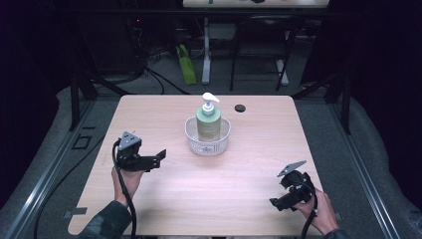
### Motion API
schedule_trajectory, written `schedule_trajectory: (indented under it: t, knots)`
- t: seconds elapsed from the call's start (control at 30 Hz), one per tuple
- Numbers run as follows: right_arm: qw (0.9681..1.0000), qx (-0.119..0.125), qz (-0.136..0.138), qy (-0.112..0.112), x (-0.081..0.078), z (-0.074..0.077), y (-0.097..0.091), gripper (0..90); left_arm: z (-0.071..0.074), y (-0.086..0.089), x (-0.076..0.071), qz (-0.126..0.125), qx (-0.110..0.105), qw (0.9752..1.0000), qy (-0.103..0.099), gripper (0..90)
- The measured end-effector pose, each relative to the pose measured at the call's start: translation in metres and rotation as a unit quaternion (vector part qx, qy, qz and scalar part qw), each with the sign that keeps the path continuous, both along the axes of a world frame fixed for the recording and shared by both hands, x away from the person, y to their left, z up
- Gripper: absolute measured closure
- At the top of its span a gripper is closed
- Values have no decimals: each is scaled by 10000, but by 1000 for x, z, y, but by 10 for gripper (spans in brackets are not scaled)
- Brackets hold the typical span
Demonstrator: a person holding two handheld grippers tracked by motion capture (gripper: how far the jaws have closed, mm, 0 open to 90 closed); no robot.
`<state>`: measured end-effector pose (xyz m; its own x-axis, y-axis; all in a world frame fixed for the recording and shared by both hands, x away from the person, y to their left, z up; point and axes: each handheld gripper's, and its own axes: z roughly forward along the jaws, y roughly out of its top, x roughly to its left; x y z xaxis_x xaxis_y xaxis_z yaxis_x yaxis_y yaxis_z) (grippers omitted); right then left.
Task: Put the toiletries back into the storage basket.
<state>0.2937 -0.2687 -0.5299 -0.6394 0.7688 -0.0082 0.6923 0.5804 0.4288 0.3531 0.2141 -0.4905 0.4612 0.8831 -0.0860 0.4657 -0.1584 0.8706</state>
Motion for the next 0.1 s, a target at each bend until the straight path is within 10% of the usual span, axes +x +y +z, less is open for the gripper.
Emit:
schedule_trajectory:
  t: [0.1]
  knots:
    - [10000, 41, -14, 16, 0, 0, -1, 6, -1, 2, 1, 3, 37, 10000, -4, 0]
